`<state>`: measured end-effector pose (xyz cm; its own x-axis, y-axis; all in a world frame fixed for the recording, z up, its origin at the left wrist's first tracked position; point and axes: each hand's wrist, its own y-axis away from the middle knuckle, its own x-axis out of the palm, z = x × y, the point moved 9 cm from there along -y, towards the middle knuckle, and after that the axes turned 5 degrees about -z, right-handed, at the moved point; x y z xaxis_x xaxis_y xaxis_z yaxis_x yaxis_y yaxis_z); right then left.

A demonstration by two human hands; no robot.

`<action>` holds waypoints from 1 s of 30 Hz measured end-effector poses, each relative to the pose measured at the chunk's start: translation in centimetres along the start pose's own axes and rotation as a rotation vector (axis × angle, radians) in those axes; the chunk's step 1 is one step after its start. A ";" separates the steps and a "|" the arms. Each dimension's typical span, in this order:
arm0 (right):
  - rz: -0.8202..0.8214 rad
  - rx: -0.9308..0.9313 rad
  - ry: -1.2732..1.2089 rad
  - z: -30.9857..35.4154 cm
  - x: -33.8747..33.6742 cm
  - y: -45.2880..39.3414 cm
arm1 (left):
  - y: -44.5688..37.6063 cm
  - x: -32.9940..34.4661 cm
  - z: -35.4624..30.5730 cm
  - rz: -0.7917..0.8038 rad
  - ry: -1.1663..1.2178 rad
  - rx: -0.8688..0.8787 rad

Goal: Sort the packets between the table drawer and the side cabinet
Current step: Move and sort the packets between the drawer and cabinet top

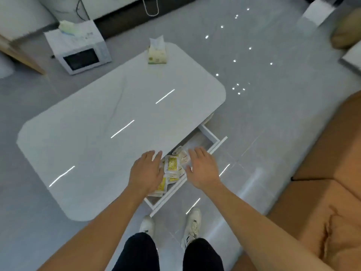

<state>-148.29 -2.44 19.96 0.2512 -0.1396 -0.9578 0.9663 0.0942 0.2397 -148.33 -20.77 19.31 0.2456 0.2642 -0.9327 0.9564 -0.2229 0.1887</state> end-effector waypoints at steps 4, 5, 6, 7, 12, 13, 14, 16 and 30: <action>-0.184 0.152 -0.078 0.3 -11.5 7.0 | 0.2 -10.9 -7.8 -0.071 -0.051 0.250; -0.242 0.198 -0.100 0.3 -13.7 8.8 | 0.6 -12.7 -9.7 -0.085 -0.065 0.319; -0.298 0.250 -0.117 0.1 -15.5 10.8 | 1.2 -14.2 -11.6 -0.096 -0.084 0.387; -0.343 0.303 -0.130 -0.1 -17.0 12.8 | 1.9 -15.4 -13.6 -0.107 -0.103 0.459; -0.499 0.599 -0.191 -1.9 -20.3 24.6 | 8.1 -18.9 -24.4 -0.124 -0.109 0.805; -0.529 0.662 -0.201 -2.4 -20.2 27.5 | 9.8 -18.7 -26.6 -0.106 -0.115 0.869; -0.562 0.726 -0.206 -2.7 -20.0 30.6 | 11.8 -18.2 -28.7 -0.092 -0.117 0.937; -0.616 0.849 -0.197 -3.4 -19.0 37.5 | 16.8 -16.8 -33.0 -0.065 -0.103 1.073; -0.666 1.635 -0.209 4.2 -2.6 91.5 | 69.5 -0.8 -46.6 0.191 -0.058 1.799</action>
<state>-60.25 2.44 45.04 -0.2929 0.1355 -0.9465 -0.0686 -0.9903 -0.1206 -74.65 7.20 47.53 0.2766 0.0953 -0.9562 -0.4118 -0.8873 -0.2076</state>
